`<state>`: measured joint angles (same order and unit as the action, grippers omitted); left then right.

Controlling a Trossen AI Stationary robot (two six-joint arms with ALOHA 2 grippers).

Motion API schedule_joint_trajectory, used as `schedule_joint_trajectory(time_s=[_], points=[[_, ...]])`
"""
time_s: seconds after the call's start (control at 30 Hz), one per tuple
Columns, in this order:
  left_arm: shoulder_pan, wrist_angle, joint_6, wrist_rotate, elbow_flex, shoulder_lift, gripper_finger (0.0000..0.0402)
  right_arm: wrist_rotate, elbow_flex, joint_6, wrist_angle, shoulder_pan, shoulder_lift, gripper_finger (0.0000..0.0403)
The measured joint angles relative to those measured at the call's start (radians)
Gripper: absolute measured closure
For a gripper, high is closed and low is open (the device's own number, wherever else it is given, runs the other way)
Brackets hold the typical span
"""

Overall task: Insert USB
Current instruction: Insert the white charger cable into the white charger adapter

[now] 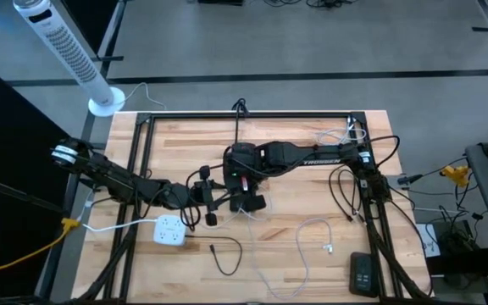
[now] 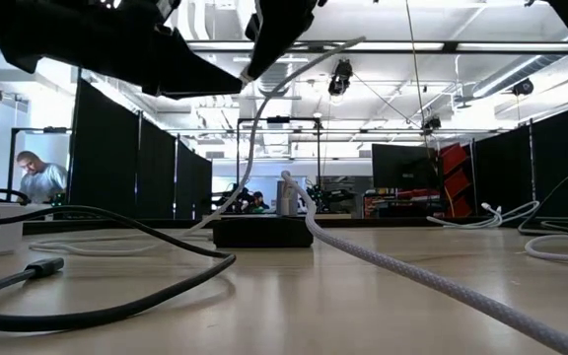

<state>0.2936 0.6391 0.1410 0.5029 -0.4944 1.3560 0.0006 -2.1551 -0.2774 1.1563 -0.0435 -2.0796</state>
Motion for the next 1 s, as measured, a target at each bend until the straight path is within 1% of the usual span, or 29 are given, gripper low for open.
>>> schedule_joint_trajectory(time_s=[0.43, 0.7, 0.9, 1.0], points=[[0.000, 0.008, -0.036, 0.008, -0.003, 0.000, 0.0310, -0.001, 0.002, 0.009, -0.014, -0.011, 0.000, 0.0390], [-0.001, 0.008, -0.042, 0.014, -0.003, 0.000, 0.0391, -0.011, 0.003, 0.009, -0.027, -0.012, 0.000, 0.0390], [-0.001, 0.008, -0.042, 0.016, -0.004, 0.000, 0.0396, -0.013, 0.003, 0.017, -0.027, -0.012, 0.000, 0.0390], [-0.001, 0.008, -0.037, 0.010, -0.003, 0.000, 0.0396, -0.063, 0.003, 0.011, -0.027, -0.010, 0.000, 0.0390]])
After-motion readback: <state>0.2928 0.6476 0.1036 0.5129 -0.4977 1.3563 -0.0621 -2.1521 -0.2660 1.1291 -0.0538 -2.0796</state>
